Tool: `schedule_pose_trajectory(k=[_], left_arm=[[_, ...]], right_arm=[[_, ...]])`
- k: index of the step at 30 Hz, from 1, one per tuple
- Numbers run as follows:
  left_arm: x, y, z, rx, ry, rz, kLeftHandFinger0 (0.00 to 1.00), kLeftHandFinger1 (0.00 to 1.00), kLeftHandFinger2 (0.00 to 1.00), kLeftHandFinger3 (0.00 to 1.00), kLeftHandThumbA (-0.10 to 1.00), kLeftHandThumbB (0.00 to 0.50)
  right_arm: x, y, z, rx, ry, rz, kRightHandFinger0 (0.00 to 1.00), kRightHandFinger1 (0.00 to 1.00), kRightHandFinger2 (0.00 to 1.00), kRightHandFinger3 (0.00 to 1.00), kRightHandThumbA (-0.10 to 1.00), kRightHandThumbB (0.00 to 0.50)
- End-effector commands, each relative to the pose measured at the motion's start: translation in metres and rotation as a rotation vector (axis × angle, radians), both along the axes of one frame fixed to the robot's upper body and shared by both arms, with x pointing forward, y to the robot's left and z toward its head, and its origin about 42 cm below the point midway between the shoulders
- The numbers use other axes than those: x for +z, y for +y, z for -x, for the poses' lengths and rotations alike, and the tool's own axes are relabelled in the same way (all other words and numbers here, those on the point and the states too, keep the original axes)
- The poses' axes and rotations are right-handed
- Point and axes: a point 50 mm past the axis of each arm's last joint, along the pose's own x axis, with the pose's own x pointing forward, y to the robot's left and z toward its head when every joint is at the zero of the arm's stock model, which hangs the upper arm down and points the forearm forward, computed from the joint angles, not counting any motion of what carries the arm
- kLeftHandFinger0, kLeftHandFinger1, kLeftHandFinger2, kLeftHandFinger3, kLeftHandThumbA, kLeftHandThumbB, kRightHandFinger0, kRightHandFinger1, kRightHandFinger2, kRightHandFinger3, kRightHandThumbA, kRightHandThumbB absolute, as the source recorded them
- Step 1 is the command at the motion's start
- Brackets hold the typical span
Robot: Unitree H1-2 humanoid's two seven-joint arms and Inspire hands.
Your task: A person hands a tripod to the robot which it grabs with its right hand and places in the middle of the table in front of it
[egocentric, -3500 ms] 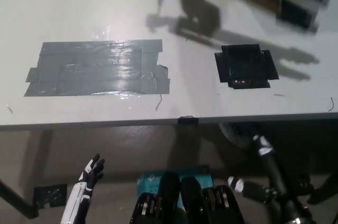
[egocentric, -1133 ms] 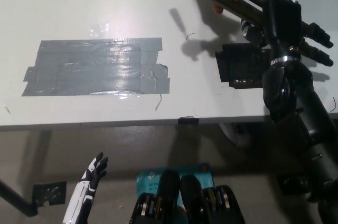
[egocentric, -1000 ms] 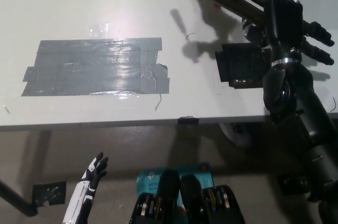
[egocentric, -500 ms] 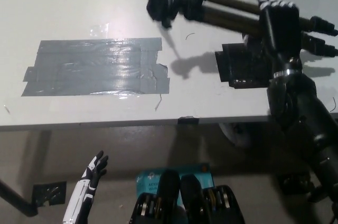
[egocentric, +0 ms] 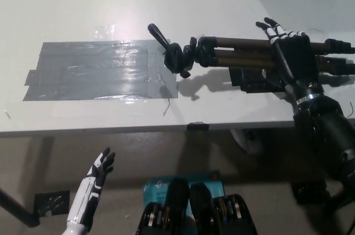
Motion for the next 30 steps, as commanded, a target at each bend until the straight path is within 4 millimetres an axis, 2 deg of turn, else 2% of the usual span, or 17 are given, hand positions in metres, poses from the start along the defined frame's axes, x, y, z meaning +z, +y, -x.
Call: schedule_pose_trajectory(k=[1,2,3,4,5,6,8,9,11,12,15,17,19,21,22,25,30], left_arm=[[0.008,0.004,-0.007,-0.035,-0.053,-0.023,1.00,1.00,1.00,1.00,1.00,0.249],[0.008,0.004,-0.008,-0.036,-0.052,-0.023,1.00,1.00,1.00,1.00,1.00,0.246],[0.007,0.004,-0.007,-0.035,-0.049,-0.024,1.00,1.00,1.00,1.00,1.00,0.253],[0.006,0.004,-0.006,-0.036,-0.046,-0.023,1.00,1.00,1.00,1.00,1.00,0.262],[0.004,0.003,-0.004,-0.039,-0.040,-0.022,1.00,1.00,1.00,1.00,1.00,0.265],[0.003,0.003,-0.002,-0.039,-0.037,-0.027,1.00,1.00,1.00,1.00,1.00,0.265],[0.004,0.004,-0.002,-0.045,-0.039,-0.040,1.00,1.00,1.00,1.00,1.00,0.265],[0.004,0.004,-0.003,-0.049,-0.038,-0.035,1.00,1.00,1.00,1.00,1.00,0.269],[0.005,0.004,-0.006,-0.051,-0.039,-0.024,1.00,1.00,1.00,1.00,1.00,0.272],[0.005,0.005,-0.006,-0.050,-0.038,-0.021,1.00,1.00,1.00,1.00,1.00,0.277],[0.006,0.005,-0.006,-0.050,-0.041,-0.023,1.00,1.00,1.00,1.00,1.00,0.279],[0.006,0.005,-0.007,-0.051,-0.041,-0.029,1.00,1.00,1.00,1.00,1.00,0.284],[0.008,0.005,-0.009,-0.052,-0.050,-0.038,1.00,1.00,1.00,1.00,1.00,0.286],[0.010,0.005,-0.010,-0.050,-0.056,-0.039,1.00,1.00,1.00,1.00,1.00,0.285],[0.011,0.006,-0.011,-0.051,-0.058,-0.034,1.00,1.00,1.00,1.00,1.00,0.287],[0.011,0.006,-0.012,-0.053,-0.060,-0.026,1.00,1.00,1.00,1.00,1.00,0.287],[0.014,0.006,-0.014,-0.053,-0.068,-0.027,1.00,1.00,1.00,1.00,1.00,0.284]], right_arm=[[0.045,-0.004,-0.011,0.058,-0.142,-0.039,0.00,0.49,0.89,0.84,-0.10,0.251],[0.046,-0.003,-0.011,0.063,-0.128,-0.047,0.05,0.54,0.96,0.91,-0.09,0.249],[0.047,-0.002,-0.009,0.074,-0.063,-0.063,0.34,0.76,1.00,1.00,0.18,0.249],[0.049,-0.001,-0.008,0.089,-0.016,-0.068,0.66,0.96,1.00,1.00,0.24,0.269],[0.055,0.001,-0.002,0.122,0.086,-0.066,0.96,1.00,1.00,1.00,0.30,0.299],[0.059,0.003,0.003,0.137,0.139,-0.052,1.00,1.00,1.00,1.00,0.39,0.351],[0.067,0.006,0.013,0.135,0.179,-0.018,1.00,1.00,1.00,1.00,0.43,0.346],[0.076,0.009,0.018,0.133,0.177,0.004,1.00,1.00,1.00,1.00,0.40,0.326],[0.104,0.018,0.034,0.160,0.197,0.017,1.00,1.00,1.00,1.00,0.37,0.298],[0.117,0.022,0.042,0.182,0.219,0.022,1.00,1.00,1.00,1.00,0.38,0.309],[0.133,0.026,0.054,0.212,0.257,0.026,1.00,1.00,1.00,1.00,0.37,0.317],[0.161,0.023,0.073,0.286,0.327,-0.017,1.00,1.00,1.00,1.00,0.38,0.341],[0.179,0.018,0.082,0.323,0.358,-0.025,1.00,1.00,1.00,1.00,0.44,0.359],[0.190,0.016,0.085,0.343,0.383,-0.029,1.00,1.00,1.00,1.00,0.45,0.375],[0.198,0.013,0.086,0.358,0.412,-0.029,1.00,1.00,1.00,1.00,0.49,0.391],[0.217,0.004,0.087,0.355,0.479,-0.017,1.00,1.00,1.00,1.00,0.57,0.471],[0.238,-0.014,0.085,0.365,0.555,-0.031,1.00,1.00,1.00,1.00,0.64,0.500]])
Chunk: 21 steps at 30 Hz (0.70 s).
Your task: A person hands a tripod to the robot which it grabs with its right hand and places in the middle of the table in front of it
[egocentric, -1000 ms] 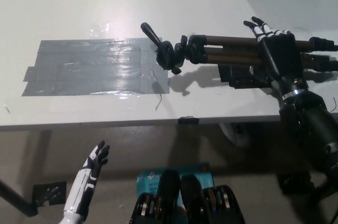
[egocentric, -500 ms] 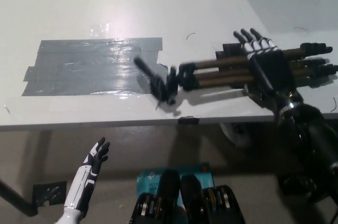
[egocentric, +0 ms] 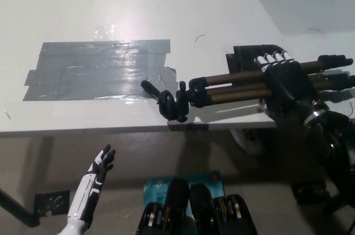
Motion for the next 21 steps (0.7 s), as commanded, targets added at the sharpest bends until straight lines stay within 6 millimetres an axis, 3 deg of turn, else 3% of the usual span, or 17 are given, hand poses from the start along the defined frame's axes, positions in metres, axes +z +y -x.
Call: schedule_pose_trajectory(k=[1,2,6,7,10,16,21], left_arm=[[0.019,0.005,-0.010,-0.054,-0.091,-0.021,1.00,1.00,1.00,1.00,1.00,0.283],[0.019,0.005,-0.010,-0.057,-0.090,-0.019,1.00,1.00,1.00,1.00,1.00,0.279],[0.018,0.005,-0.011,-0.060,-0.084,-0.011,1.00,1.00,1.00,1.00,1.00,0.282],[0.018,0.004,-0.011,-0.061,-0.086,-0.016,1.00,1.00,1.00,1.00,1.00,0.281],[0.018,0.003,-0.009,-0.063,-0.088,-0.010,1.00,1.00,1.00,1.00,1.00,0.285],[0.021,0.000,-0.012,-0.075,-0.094,-0.006,1.00,1.00,1.00,1.00,1.00,0.284],[0.025,0.001,-0.015,-0.078,-0.109,-0.015,1.00,1.00,1.00,1.00,1.00,0.265]], right_arm=[[0.224,-0.017,0.028,0.236,0.214,-0.104,1.00,1.00,1.00,1.00,0.64,0.500],[0.234,-0.023,0.024,0.245,0.240,-0.140,1.00,1.00,1.00,1.00,0.70,0.500],[0.255,-0.033,0.011,0.276,0.257,-0.272,1.00,1.00,1.00,1.00,0.68,0.484],[0.270,-0.040,0.001,0.243,0.202,-0.299,1.00,1.00,1.00,1.00,0.78,0.500],[0.286,-0.047,-0.025,0.165,0.183,-0.380,1.00,1.00,1.00,1.00,0.79,0.500],[0.282,-0.048,-0.070,0.004,0.124,-0.360,1.00,1.00,1.00,1.00,0.91,0.500],[0.278,-0.045,-0.088,-0.042,0.116,-0.389,1.00,1.00,1.00,1.00,0.96,0.500]])
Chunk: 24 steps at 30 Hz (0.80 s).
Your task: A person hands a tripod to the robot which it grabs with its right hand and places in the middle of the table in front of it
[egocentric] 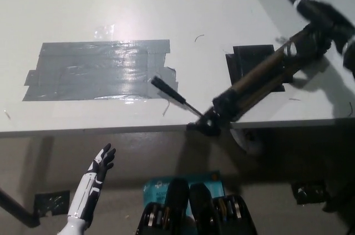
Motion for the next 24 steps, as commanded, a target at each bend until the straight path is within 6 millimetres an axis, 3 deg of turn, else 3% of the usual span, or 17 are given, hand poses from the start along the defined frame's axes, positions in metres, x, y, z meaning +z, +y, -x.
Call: schedule_pose_trajectory(k=[1,6,8,13,15,16,19,22,23,24], left_arm=[[0.024,0.001,-0.014,-0.075,-0.105,-0.020,1.00,1.00,1.00,1.00,1.00,0.265],[0.025,0.001,-0.015,-0.081,-0.107,-0.027,1.00,1.00,1.00,1.00,1.00,0.266],[0.025,0.001,-0.016,-0.081,-0.107,-0.018,1.00,1.00,1.00,1.00,1.00,0.277],[0.032,0.002,-0.023,-0.085,-0.116,-0.015,1.00,1.00,1.00,1.00,1.00,0.271],[0.035,0.002,-0.025,-0.088,-0.129,-0.027,1.00,1.00,1.00,1.00,1.00,0.249],[0.035,0.002,-0.026,-0.089,-0.131,-0.028,1.00,1.00,1.00,1.00,1.00,0.248],[0.035,0.002,-0.030,-0.086,-0.138,-0.031,1.00,1.00,1.00,1.00,1.00,0.244],[0.035,0.002,-0.030,-0.085,-0.136,-0.033,1.00,1.00,1.00,1.00,1.00,0.239],[0.034,0.002,-0.030,-0.086,-0.133,-0.032,1.00,1.00,1.00,1.00,1.00,0.239],[0.033,0.002,-0.030,-0.086,-0.131,-0.033,1.00,1.00,1.00,1.00,1.00,0.239]], right_arm=[[0.131,-0.008,-0.026,0.001,-0.089,-0.216,1.00,1.00,1.00,1.00,0.97,0.500],[0.132,-0.012,-0.029,0.000,-0.102,-0.287,1.00,1.00,1.00,1.00,0.98,0.500],[0.135,-0.018,-0.018,0.039,-0.109,-0.312,1.00,1.00,1.00,1.00,0.98,0.500],[0.144,-0.017,0.055,0.190,-0.237,-0.372,1.00,1.00,1.00,1.00,0.96,0.500],[0.132,-0.011,0.108,0.312,-0.325,-0.426,1.00,1.00,1.00,1.00,0.99,0.500],[0.129,-0.010,0.117,0.326,-0.338,-0.434,1.00,1.00,1.00,1.00,1.00,0.500],[0.103,-0.003,0.176,0.410,-0.419,-0.487,1.00,1.00,1.00,1.00,1.00,0.487],[0.077,0.004,0.213,0.434,-0.458,-0.535,1.00,1.00,1.00,1.00,1.00,0.487],[0.054,0.009,0.243,0.437,-0.483,-0.584,1.00,1.00,1.00,1.00,1.00,0.452],[0.038,0.012,0.260,0.434,-0.493,-0.631,1.00,1.00,1.00,1.00,1.00,0.444]])
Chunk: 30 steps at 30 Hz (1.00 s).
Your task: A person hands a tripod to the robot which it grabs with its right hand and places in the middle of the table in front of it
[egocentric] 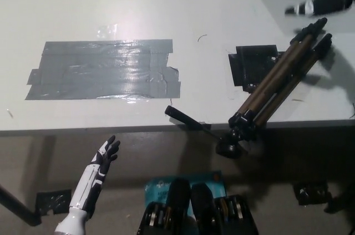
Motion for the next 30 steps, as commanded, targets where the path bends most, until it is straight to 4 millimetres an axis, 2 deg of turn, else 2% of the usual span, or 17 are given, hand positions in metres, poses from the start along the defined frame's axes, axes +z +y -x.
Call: schedule_pose_trajectory(k=[1,2,3,6,7,11,15,24,26,30], left_arm=[[0.022,0.002,-0.016,-0.042,-0.103,-0.016,1.00,1.00,1.00,1.00,1.00,0.236],[0.021,0.002,-0.015,-0.040,-0.101,-0.020,1.00,1.00,1.00,1.00,1.00,0.225],[0.020,0.003,-0.013,-0.038,-0.097,-0.022,1.00,1.00,1.00,1.00,1.00,0.226],[0.016,0.003,-0.009,-0.038,-0.085,-0.021,1.00,1.00,1.00,1.00,1.00,0.237],[0.015,0.003,-0.008,-0.036,-0.081,-0.017,1.00,1.00,1.00,1.00,1.00,0.237],[0.008,0.004,0.002,-0.039,-0.058,-0.024,1.00,1.00,1.00,1.00,1.00,0.224],[0.006,0.002,0.004,-0.042,-0.051,-0.019,1.00,1.00,1.00,1.00,1.00,0.222],[0.002,0.002,0.008,-0.035,-0.039,-0.019,1.00,1.00,1.00,1.00,1.00,0.253],[0.002,0.002,0.008,-0.038,-0.039,-0.022,1.00,1.00,1.00,1.00,1.00,0.250],[-0.002,0.000,0.013,-0.043,-0.027,-0.015,1.00,1.00,1.00,1.00,1.00,0.238]], right_arm=[[0.002,0.024,0.213,0.265,-0.420,-0.341,1.00,1.00,1.00,1.00,1.00,0.421],[-0.018,0.029,0.227,0.266,-0.421,-0.393,1.00,1.00,1.00,1.00,1.00,0.409],[-0.032,0.033,0.236,0.258,-0.422,-0.425,1.00,1.00,1.00,1.00,1.00,0.417],[-0.049,0.035,0.243,0.226,-0.413,-0.455,1.00,1.00,1.00,1.00,1.00,0.409],[-0.069,0.037,0.249,0.169,-0.394,-0.512,1.00,1.00,1.00,1.00,1.00,0.403],[-0.111,0.039,0.254,0.070,-0.342,-0.572,1.00,1.00,1.00,1.00,1.00,0.379],[-0.127,0.046,0.248,0.051,-0.339,-0.563,1.00,1.00,1.00,1.00,1.00,0.342],[-0.149,0.062,0.236,0.053,-0.290,-0.562,1.00,1.00,1.00,1.00,1.00,0.341],[-0.160,0.064,0.231,0.043,-0.260,-0.570,1.00,1.00,1.00,1.00,1.00,0.336],[-0.198,0.066,0.214,-0.012,-0.130,-0.595,1.00,1.00,1.00,1.00,1.00,0.332]])
